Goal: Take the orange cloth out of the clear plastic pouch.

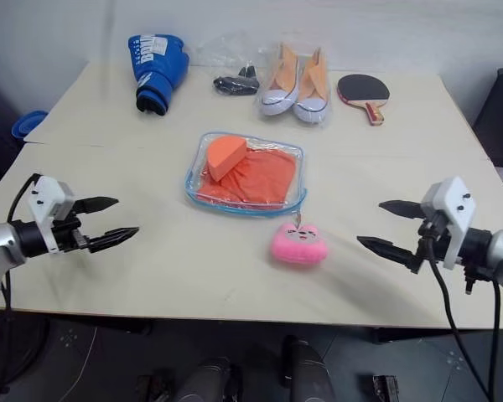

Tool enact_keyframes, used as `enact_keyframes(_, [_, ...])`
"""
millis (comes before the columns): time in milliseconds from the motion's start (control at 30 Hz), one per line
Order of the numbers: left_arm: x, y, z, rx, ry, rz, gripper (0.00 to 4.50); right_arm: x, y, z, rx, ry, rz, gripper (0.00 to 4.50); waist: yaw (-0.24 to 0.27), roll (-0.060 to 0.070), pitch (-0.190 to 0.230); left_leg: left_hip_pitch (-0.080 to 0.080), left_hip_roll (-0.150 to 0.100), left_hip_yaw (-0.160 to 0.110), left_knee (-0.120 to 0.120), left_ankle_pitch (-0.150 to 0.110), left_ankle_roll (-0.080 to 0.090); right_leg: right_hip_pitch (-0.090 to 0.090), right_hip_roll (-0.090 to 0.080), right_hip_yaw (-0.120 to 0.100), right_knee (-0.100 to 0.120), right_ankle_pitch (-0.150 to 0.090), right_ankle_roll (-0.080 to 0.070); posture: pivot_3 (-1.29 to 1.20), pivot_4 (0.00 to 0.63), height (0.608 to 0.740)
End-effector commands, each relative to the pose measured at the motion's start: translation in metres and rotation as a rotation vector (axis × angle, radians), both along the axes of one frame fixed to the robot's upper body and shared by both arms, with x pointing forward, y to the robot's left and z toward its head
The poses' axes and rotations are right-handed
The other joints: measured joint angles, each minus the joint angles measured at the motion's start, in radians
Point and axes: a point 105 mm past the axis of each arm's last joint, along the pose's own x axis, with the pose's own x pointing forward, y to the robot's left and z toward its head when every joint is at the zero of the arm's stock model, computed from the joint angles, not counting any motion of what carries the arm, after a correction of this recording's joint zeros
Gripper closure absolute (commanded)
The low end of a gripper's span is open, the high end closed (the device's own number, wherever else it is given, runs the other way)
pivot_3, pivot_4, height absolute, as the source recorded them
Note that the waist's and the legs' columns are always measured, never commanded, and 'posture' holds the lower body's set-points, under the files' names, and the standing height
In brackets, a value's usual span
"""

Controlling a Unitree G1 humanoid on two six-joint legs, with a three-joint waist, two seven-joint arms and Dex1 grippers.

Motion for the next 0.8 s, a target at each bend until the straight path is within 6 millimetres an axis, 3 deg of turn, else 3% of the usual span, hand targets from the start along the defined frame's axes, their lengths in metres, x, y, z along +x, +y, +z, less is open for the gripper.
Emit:
enact_keyframes(33, [0.014, -0.035, 0.023, -0.030, -0.080, 0.001, 0.00, -0.005, 0.030, 0.019, 0.056, -0.072, 0.042, 0.03, 0.004, 0.000, 0.000, 0.000, 0.000, -0.001, 0.001, 0.000, 0.000, 0.000, 0.000, 0.000, 0.000, 0.000, 0.000, 0.00, 0.150, 0.740])
enact_keyframes(133, [0.038, -0.056, 0.031, -0.114, -0.090, 0.070, 0.00, -0.005, 0.052, 0.024, 0.090, -0.102, 0.053, 0.03, 0.001, -0.001, 0.000, 0.000, -0.002, -0.001, 0.001, 0.001, -0.001, 0.001, 0.000, 0.001, 0.001, 0.001, 0.001, 0.00, 0.150, 0.740])
enact_keyframes(200, [0.054, -0.076, 0.030, -0.102, -0.111, 0.092, 0.00, -0.006, 0.071, 0.025, 0.116, -0.119, 0.073, 0.03, 0.001, -0.001, -0.001, 0.000, -0.002, -0.001, 0.001, 0.001, -0.001, 0.001, 0.000, 0.000, 0.001, 0.001, 0.001, 0.00, 0.150, 0.740])
enact_keyframes(300, [0.069, -0.089, 0.028, -0.077, -0.135, 0.136, 0.00, -0.008, 0.085, 0.026, 0.131, -0.126, 0.091, 0.03, 0.000, -0.001, -0.001, 0.000, -0.002, -0.001, 0.000, 0.001, -0.001, 0.000, 0.001, 0.000, 0.001, 0.001, 0.001, 0.00, 0.150, 0.740])
enact_keyframes(800, [0.135, -0.148, 0.019, -0.056, -0.170, 0.160, 0.00, -0.008, 0.102, 0.028, 0.170, -0.136, 0.123, 0.03, 0.003, -0.001, -0.001, -0.004, -0.006, -0.001, 0.001, 0.004, 0.002, 0.000, 0.002, -0.002, 0.000, 0.002, 0.004, 0.00, 0.150, 0.740])
